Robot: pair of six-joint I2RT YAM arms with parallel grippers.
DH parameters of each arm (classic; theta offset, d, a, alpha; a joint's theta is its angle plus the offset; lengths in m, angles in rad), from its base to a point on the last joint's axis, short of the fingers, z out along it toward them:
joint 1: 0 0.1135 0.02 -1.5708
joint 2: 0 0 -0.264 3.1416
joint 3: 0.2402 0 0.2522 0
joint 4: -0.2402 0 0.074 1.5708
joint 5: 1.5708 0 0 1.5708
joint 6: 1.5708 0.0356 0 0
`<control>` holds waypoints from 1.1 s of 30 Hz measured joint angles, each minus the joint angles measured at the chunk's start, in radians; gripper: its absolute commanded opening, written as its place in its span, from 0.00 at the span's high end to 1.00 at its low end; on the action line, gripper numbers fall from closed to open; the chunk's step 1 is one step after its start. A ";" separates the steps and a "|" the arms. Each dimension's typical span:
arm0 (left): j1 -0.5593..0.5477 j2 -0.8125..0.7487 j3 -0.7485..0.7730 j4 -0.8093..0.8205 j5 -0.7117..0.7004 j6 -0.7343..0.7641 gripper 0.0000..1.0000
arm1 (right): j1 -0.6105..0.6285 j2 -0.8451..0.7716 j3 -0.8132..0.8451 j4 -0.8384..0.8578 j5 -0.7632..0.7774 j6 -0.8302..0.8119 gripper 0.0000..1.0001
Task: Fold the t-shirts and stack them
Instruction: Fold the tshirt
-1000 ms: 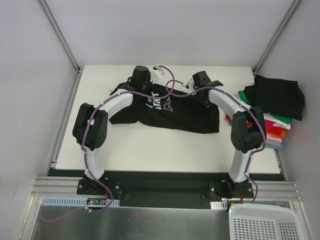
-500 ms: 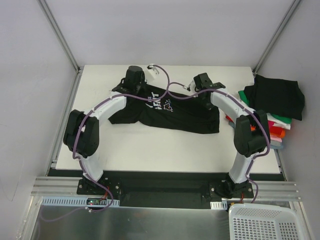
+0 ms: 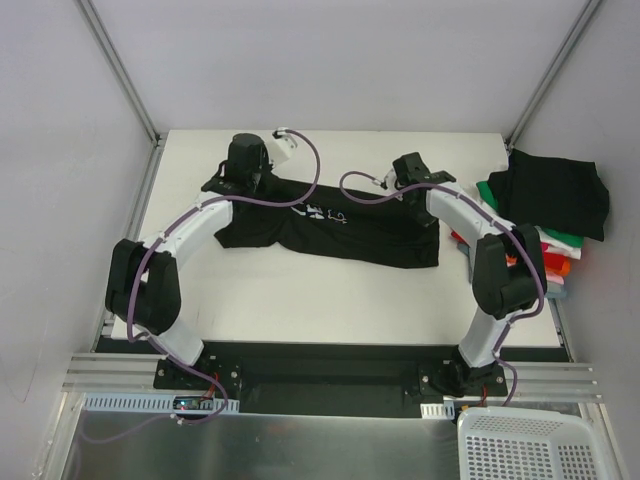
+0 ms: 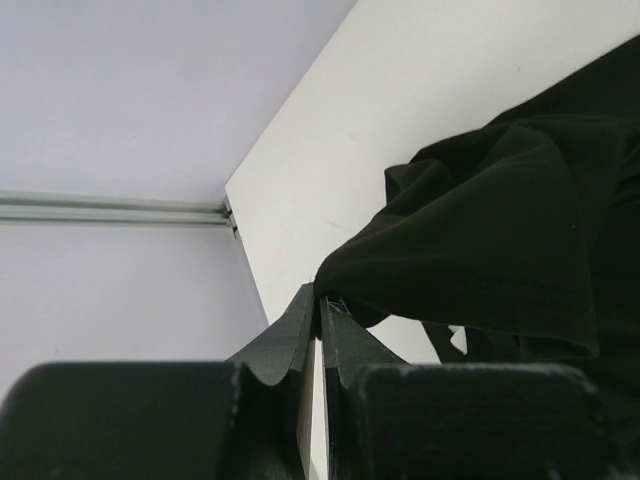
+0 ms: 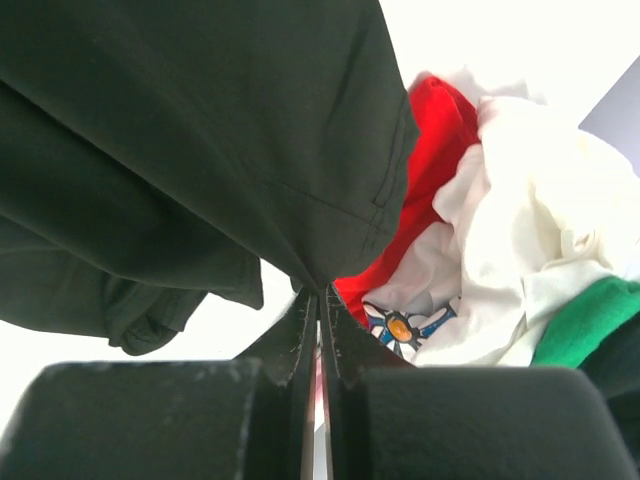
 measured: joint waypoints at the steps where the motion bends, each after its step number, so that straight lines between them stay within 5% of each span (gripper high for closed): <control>1: 0.005 -0.010 -0.012 0.001 0.000 0.005 1.00 | -0.003 -0.004 -0.003 -0.001 0.001 0.000 0.99; 33: 0.024 -0.185 -0.319 0.002 -0.008 0.076 1.00 | 0.022 -0.067 -0.143 -0.058 -0.031 0.034 0.99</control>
